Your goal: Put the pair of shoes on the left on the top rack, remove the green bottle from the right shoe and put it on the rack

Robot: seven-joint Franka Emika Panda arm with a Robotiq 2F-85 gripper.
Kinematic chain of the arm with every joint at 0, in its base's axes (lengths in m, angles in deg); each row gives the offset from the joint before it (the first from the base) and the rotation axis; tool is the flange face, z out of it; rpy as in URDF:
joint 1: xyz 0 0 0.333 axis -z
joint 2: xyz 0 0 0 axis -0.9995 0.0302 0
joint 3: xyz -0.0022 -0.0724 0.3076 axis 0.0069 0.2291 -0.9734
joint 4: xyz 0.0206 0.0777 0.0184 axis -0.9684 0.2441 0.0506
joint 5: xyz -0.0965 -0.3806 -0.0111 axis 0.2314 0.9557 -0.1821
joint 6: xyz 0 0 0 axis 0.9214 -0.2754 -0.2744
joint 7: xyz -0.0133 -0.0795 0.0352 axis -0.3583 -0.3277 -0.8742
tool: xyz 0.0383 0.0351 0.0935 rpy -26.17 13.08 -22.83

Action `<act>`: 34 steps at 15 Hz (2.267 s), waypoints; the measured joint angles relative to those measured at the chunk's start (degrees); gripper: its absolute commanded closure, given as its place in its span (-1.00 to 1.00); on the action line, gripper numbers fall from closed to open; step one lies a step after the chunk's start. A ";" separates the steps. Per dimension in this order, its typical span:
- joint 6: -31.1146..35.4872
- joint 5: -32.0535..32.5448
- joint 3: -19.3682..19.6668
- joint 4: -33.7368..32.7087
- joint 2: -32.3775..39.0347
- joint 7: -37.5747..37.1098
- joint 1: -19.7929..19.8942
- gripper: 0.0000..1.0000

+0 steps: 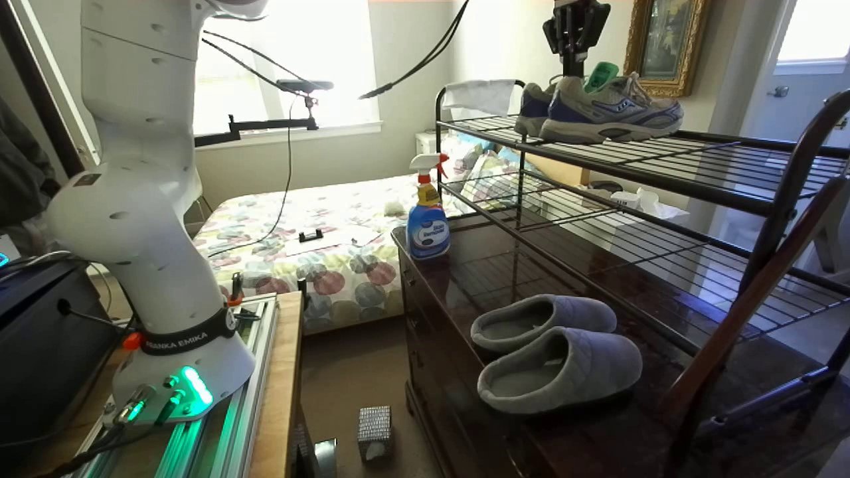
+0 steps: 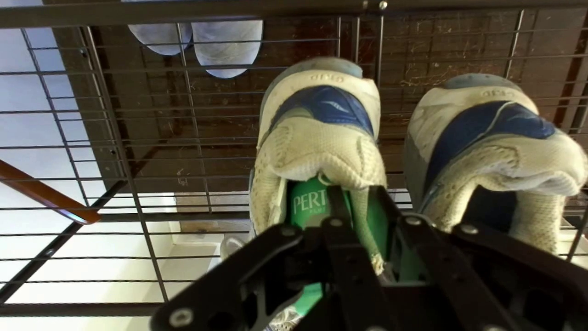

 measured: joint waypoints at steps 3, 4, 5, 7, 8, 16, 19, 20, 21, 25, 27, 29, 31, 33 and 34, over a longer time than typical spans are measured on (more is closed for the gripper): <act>1.53 0.05 0.00 -0.01 0.00 -0.67 -0.25 -0.43; 2.13 0.05 0.00 -0.01 0.01 -0.83 -0.36 -0.56; 2.70 0.05 0.00 -0.01 0.05 -0.94 -0.47 -0.72; 4.04 0.13 0.00 -0.02 0.31 -1.22 -0.71 -0.99; 4.55 0.17 0.00 -0.05 0.56 -1.37 -0.81 -1.00; 6.07 0.61 0.23 -1.76 3.15 -2.66 -0.95 0.24; 6.07 0.71 0.37 -2.41 3.23 -2.97 -0.95 0.65; 6.07 0.73 0.37 -2.55 3.23 -3.01 -0.95 0.78; 6.07 0.83 0.39 -2.72 3.23 -3.03 -0.95 0.89; 6.07 1.23 0.46 -3.17 3.23 -3.25 -1.06 0.85; 5.91 1.81 0.47 -3.47 3.22 -3.47 -1.30 0.85; 5.87 2.01 0.46 -4.22 3.03 -3.53 -1.67 0.85; 5.90 2.02 0.44 -5.21 2.32 -3.53 -2.08 0.85; 5.92 1.87 0.21 -5.98 1.03 -3.53 -2.35 0.85; 5.92 1.53 -0.01 -6.11 0.36 -3.53 -2.38 0.85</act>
